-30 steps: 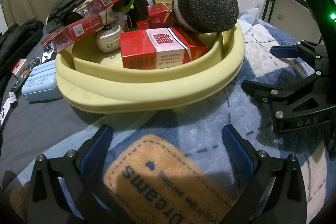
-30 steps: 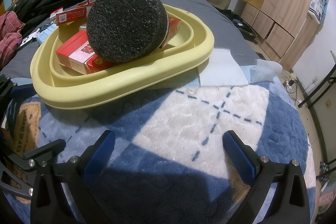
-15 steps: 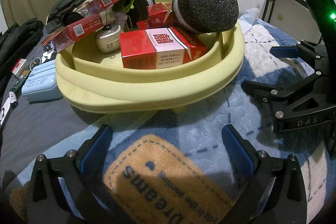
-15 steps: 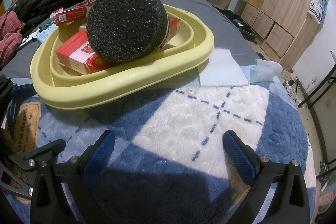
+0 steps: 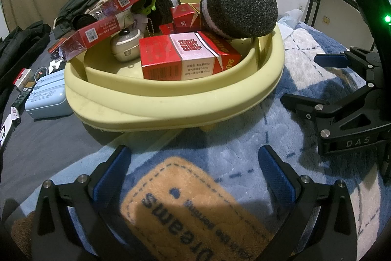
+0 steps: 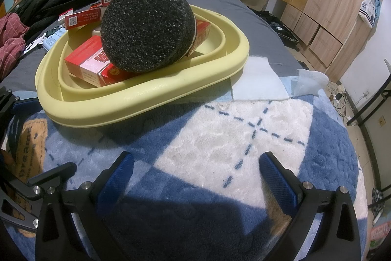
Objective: Organize rigid objects
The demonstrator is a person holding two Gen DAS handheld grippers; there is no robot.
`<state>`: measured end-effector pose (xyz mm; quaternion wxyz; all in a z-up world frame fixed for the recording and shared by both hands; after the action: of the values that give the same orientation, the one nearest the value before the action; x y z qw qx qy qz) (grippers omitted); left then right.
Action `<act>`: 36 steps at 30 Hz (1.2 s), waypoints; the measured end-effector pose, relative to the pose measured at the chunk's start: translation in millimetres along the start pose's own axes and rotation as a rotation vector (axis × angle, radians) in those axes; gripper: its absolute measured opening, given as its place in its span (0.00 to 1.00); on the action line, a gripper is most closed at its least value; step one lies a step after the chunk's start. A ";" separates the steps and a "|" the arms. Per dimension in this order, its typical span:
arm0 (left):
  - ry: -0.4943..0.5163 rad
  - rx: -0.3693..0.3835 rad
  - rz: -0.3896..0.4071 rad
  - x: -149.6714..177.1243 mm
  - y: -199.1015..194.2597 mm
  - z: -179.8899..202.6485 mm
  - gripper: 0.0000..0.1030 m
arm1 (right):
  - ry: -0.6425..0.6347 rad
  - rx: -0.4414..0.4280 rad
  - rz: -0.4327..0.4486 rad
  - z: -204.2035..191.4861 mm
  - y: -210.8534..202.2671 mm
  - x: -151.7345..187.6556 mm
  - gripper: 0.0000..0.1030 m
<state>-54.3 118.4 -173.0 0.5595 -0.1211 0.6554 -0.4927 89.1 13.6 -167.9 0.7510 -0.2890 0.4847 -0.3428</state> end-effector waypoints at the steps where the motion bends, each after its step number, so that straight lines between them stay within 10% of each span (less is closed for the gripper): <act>1: 0.000 0.000 0.000 0.0 0.1 -0.2 1.00 | 0.000 0.000 0.000 0.2 0.0 0.0 1.00; 36: 0.005 -0.004 0.004 -1.7 -3.0 0.0 1.00 | 0.000 -0.001 0.000 0.0 -0.1 0.1 1.00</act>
<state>-54.9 118.2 -169.6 0.5588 -0.1198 0.6581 -0.4903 89.1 13.5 -167.9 0.7510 -0.2892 0.4848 -0.3426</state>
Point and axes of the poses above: each gripper's, at about its wrist camera, not at the fingertips, and y roughly the way its jaws point, z to its right, x to its underside, the point moved 5 cm from there along y, roughly the way its jaws point, and after that the axes turned 12 degrees about -y, right-handed, at the moved point
